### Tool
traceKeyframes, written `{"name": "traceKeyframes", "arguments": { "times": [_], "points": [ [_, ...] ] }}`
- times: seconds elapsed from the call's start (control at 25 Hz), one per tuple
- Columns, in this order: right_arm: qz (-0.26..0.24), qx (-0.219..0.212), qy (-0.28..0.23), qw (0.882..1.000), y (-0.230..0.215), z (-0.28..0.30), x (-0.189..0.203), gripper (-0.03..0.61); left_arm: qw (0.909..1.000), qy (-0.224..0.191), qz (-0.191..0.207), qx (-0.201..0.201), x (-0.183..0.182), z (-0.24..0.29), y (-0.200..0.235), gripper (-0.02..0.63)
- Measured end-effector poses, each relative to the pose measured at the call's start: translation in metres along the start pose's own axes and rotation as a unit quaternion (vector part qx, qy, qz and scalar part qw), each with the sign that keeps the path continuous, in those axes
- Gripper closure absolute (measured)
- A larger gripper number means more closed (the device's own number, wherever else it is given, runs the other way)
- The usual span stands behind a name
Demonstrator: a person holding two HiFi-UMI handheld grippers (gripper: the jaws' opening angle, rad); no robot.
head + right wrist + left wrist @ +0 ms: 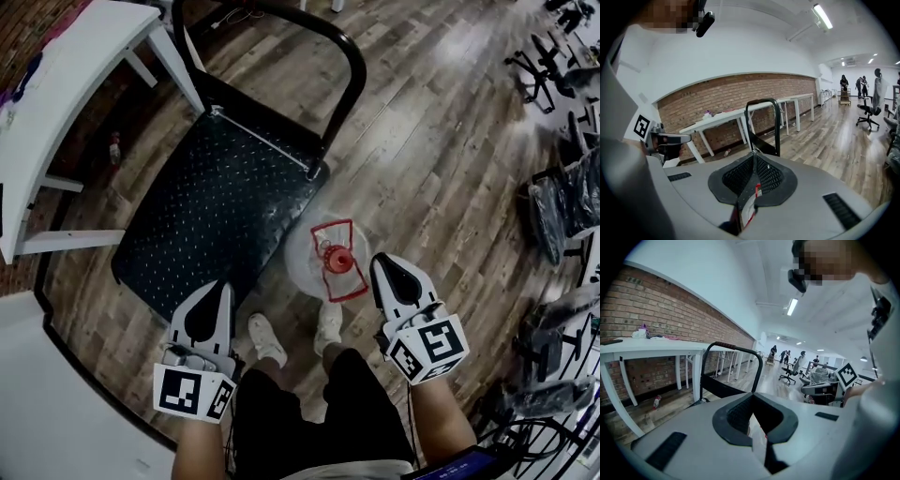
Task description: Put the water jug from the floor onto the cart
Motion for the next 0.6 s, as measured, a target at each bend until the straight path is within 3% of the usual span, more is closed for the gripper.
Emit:
{"name": "traceKeyframes", "arguments": {
  "times": [0.32,0.6],
  "points": [
    [-0.005,0.000,0.021,1.000,-0.014,0.055,0.068,0.567,0.9993,0.030,0.001,0.023,0.073,0.053,0.001,0.620],
    [-0.021,-0.007,0.053,0.998,-0.028,0.092,0.109,0.438,0.9976,0.048,-0.003,0.050,0.109,0.081,-0.002,0.620]
  ]
}}
Point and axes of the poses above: the fingertips, and each gripper's own axes: z forward along the fingers, y to its left, x out of its underside, the point moved 1 cm from there along -z, backward along the fingers, and after that the axes turned 15 degrees about y, right-handed, at the moved point
